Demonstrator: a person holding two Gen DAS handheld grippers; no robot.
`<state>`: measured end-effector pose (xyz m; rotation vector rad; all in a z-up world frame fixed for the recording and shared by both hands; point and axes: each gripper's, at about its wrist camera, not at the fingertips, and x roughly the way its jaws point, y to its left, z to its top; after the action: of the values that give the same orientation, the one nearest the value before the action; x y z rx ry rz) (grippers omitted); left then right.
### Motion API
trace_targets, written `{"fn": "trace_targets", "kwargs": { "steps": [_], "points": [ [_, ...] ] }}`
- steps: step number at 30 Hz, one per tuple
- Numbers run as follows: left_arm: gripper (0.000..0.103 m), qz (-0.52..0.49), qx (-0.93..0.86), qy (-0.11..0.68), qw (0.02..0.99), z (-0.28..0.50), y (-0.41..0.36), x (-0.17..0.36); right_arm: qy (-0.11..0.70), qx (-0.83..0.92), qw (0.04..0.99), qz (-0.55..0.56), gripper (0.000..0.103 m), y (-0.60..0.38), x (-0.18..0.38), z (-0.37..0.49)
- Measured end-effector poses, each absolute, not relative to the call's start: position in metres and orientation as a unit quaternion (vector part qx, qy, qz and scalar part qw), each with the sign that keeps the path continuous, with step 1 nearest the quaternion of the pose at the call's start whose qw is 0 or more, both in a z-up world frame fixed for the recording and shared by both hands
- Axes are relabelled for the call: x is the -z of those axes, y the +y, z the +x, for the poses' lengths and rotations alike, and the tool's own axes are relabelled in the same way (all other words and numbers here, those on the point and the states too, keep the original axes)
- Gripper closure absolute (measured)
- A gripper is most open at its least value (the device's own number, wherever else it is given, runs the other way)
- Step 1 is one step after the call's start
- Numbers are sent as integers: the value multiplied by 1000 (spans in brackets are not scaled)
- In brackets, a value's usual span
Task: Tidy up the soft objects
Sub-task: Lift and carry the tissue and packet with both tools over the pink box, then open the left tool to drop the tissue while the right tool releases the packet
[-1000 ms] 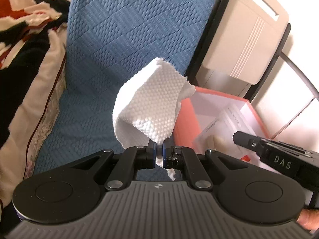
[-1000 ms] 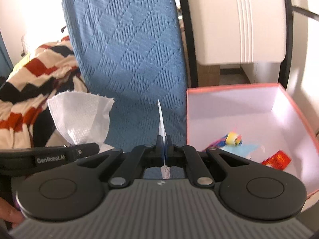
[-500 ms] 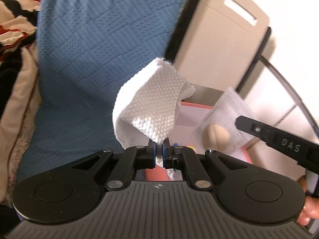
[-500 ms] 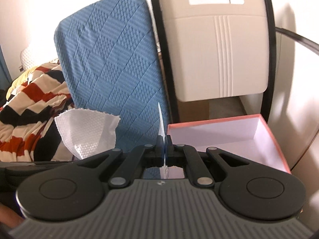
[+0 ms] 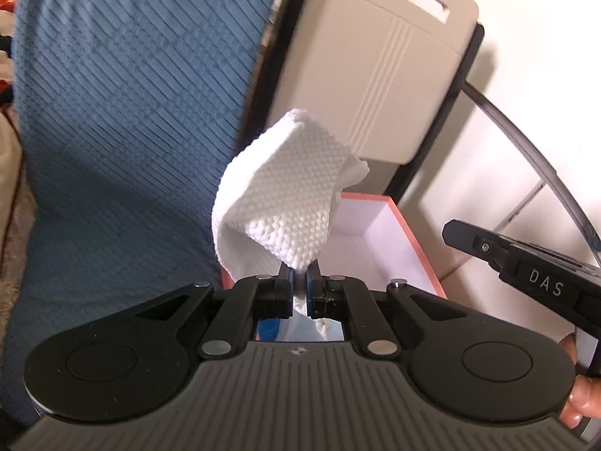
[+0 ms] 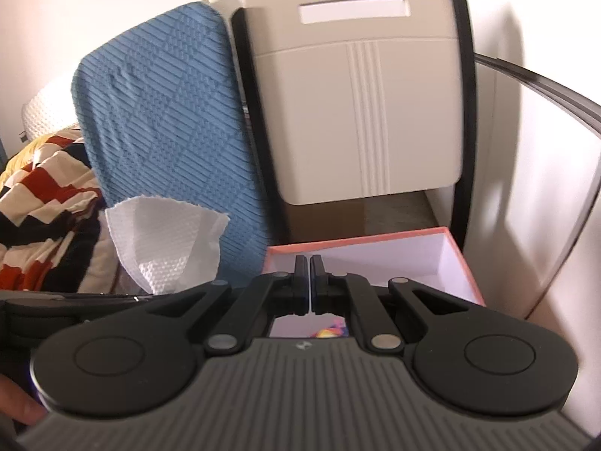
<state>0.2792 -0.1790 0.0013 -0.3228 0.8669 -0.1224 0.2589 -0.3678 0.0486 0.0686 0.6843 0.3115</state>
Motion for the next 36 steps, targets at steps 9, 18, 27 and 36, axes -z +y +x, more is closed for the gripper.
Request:
{"fn": "trace_targets", "kwargs": {
  "steps": [9,18,27,36],
  "points": [
    [95,-141,78,464,871,303,-225,41,379,-130,915,45,99,-410,-4,275],
    [95,-126,83,502,852,324,-247,82,438,-121,890,49,99,-430,55,288],
    [95,-116,87,528,837,343,-268,112,472,-118,872,50,99,-438,94,303],
    [94,-114,90,543,827,353,-275,134,499,-110,858,55,99,-443,119,313]
  ]
}}
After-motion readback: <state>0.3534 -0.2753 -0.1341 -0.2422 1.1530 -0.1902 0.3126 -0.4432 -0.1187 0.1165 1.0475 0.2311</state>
